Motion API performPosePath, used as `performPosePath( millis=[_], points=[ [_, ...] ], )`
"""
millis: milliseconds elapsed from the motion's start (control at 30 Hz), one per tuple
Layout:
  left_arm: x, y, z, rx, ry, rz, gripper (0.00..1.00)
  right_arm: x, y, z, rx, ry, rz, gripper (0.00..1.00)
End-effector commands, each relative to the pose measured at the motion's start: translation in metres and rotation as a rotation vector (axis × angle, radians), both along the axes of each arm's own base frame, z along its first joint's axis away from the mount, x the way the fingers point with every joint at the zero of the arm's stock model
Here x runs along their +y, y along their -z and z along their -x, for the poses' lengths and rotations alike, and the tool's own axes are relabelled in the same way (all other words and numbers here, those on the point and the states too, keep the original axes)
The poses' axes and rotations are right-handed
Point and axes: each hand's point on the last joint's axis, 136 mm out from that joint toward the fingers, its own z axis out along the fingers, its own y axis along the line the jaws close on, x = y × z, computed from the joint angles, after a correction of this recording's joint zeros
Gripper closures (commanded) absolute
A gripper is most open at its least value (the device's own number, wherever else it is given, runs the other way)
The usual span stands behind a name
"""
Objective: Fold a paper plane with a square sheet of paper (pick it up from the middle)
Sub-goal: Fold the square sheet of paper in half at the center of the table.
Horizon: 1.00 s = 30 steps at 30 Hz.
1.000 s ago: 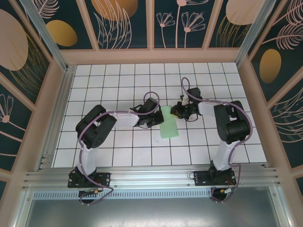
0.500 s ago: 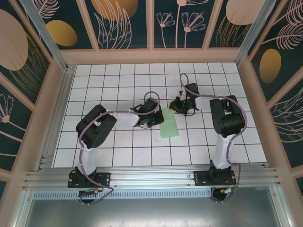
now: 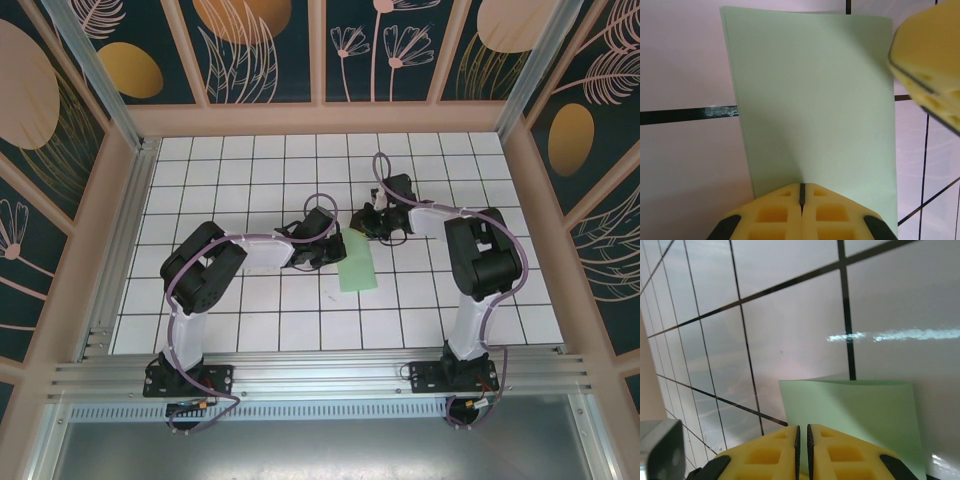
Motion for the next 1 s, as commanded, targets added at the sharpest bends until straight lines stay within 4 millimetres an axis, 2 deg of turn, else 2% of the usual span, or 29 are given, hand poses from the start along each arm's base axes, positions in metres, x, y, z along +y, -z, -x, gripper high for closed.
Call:
performPosePath(
  millis=[0, 400, 533, 667, 767, 967],
  points=[
    [0.069, 0.087, 0.045, 0.194, -0.024, -0.325, 0.95, -0.006, 0.017, 0.001, 0.024, 0.005, 0.037, 0.84],
    [0.073, 0.088, 0.049, 0.198, -0.022, -0.342, 0.96, -0.034, 0.04, -0.017, 0.077, 0.133, 0.047, 0.84],
    [0.075, 0.089, 0.05, 0.202, -0.021, -0.346, 0.96, -0.044, 0.03, -0.031, 0.038, 0.185, 0.053, 0.84],
    [0.075, 0.089, 0.05, 0.202, -0.019, -0.346, 0.96, -0.041, 0.0, -0.039, -0.053, 0.177, 0.005, 0.84],
    [0.074, 0.088, 0.049, 0.2, -0.017, -0.345, 0.96, -0.033, -0.012, -0.021, -0.067, 0.124, -0.014, 0.83],
    [0.07, 0.086, 0.046, 0.193, -0.015, -0.336, 0.96, -0.032, 0.001, 0.041, 0.038, 0.058, -0.011, 0.85]
  ],
)
